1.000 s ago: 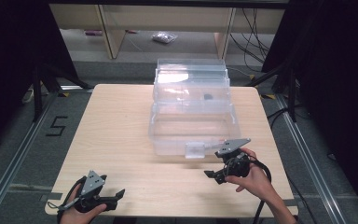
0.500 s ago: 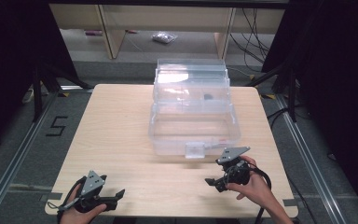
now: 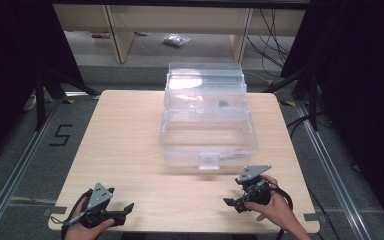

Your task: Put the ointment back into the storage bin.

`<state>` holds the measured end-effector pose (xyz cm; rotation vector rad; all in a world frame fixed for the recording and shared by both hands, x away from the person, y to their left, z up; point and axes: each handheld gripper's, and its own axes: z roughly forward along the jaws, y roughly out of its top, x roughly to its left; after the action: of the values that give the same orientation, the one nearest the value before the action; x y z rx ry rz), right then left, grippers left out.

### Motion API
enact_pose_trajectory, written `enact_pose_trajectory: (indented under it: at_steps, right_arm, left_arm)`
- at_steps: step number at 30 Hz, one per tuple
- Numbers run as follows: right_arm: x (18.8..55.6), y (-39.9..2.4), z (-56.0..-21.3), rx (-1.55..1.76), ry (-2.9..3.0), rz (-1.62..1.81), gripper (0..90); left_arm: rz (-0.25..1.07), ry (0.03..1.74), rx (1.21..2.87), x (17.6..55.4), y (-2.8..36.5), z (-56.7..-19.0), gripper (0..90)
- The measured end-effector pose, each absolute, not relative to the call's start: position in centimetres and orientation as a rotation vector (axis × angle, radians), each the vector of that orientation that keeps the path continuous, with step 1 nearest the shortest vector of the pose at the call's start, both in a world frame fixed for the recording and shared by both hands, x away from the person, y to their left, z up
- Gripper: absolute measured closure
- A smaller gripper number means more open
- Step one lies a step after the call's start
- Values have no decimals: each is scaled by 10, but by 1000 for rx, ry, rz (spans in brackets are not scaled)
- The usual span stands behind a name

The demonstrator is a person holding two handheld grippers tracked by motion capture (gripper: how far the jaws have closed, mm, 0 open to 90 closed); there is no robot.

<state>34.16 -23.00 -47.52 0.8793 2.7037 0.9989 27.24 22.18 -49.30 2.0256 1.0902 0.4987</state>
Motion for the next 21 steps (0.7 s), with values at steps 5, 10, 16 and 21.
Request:
enact_pose_trajectory:
  at_steps: [5, 10, 16, 21]
  right_arm:
    - [337, -230, -480, 912, 2679, 1000, 168]
    - [336, -233, -480, 873, 2694, 1007, 167]
    - [331, -234, -485, 900, 2690, 999, 168]
    - [327, -238, -483, 940, 2691, 978, 168]
  left_arm:
    - [500, 1090, 2025, 272, 222, -493, 151]
    - [502, 1097, 2004, 272, 221, -494, 151]
    - [499, 1093, 2014, 272, 221, -493, 151]
    - [501, 1093, 2013, 272, 221, -493, 151]
